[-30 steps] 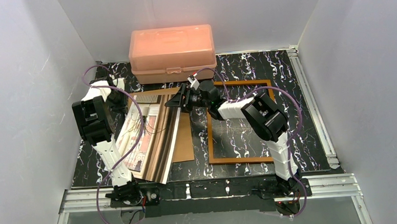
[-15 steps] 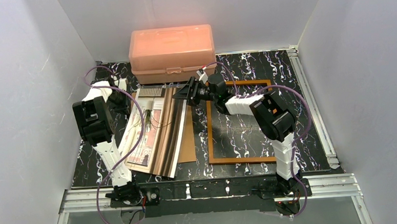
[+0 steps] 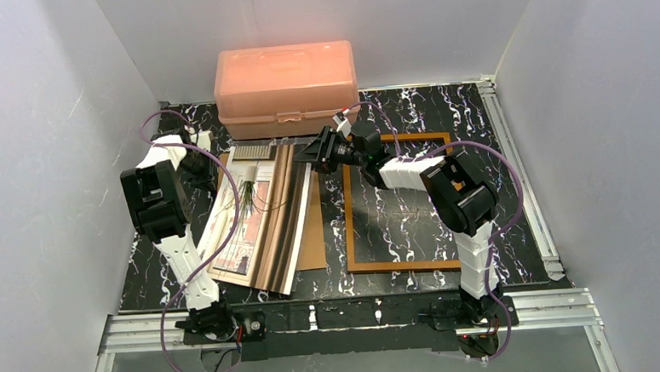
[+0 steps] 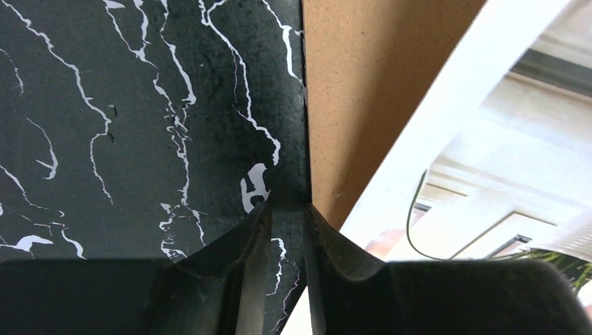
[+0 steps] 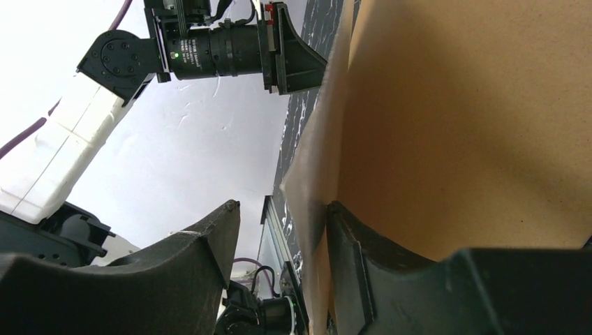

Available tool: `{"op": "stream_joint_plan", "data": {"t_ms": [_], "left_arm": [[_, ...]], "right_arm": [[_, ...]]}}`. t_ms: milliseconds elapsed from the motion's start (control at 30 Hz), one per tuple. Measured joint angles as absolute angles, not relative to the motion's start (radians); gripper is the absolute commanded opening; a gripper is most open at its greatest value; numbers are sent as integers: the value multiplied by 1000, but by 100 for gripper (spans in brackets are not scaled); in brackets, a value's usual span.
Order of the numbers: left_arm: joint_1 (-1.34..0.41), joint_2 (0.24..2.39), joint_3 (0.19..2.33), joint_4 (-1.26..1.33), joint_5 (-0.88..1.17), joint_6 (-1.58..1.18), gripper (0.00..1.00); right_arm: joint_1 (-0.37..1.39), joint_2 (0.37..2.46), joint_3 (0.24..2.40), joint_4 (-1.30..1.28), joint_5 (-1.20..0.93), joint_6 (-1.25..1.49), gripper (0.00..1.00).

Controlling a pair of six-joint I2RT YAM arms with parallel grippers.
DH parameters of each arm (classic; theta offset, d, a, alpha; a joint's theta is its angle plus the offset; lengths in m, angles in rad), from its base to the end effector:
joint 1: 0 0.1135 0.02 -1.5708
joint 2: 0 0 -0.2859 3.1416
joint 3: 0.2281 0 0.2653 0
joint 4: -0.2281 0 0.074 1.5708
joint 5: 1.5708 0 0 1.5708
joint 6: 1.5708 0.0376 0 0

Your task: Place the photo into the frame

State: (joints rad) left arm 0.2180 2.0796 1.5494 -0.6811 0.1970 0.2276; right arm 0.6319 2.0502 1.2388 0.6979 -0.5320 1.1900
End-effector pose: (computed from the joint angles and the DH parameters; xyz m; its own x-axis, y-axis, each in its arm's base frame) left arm 0.4425 0.0905 0.1805 -0.9230 0.0222 -0.3841 0.0651 0.9929 -0.0991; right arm 0.3753 0.2983 0.2090 -0.8841 0.3443 -0.3159 -0.2555 0.2099 0.9437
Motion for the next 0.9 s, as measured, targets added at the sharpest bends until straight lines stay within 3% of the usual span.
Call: {"op": "stream_joint_plan", "data": {"t_ms": [467,900], "left_arm": [[218,2077,1544,-682,204,228,22],[218,2077,1544,-682,204,228,22]], "right_arm": [[628,1990,1239,629,-553,1174,30],[606,1982,1254,569,-564,1169,25]]}}
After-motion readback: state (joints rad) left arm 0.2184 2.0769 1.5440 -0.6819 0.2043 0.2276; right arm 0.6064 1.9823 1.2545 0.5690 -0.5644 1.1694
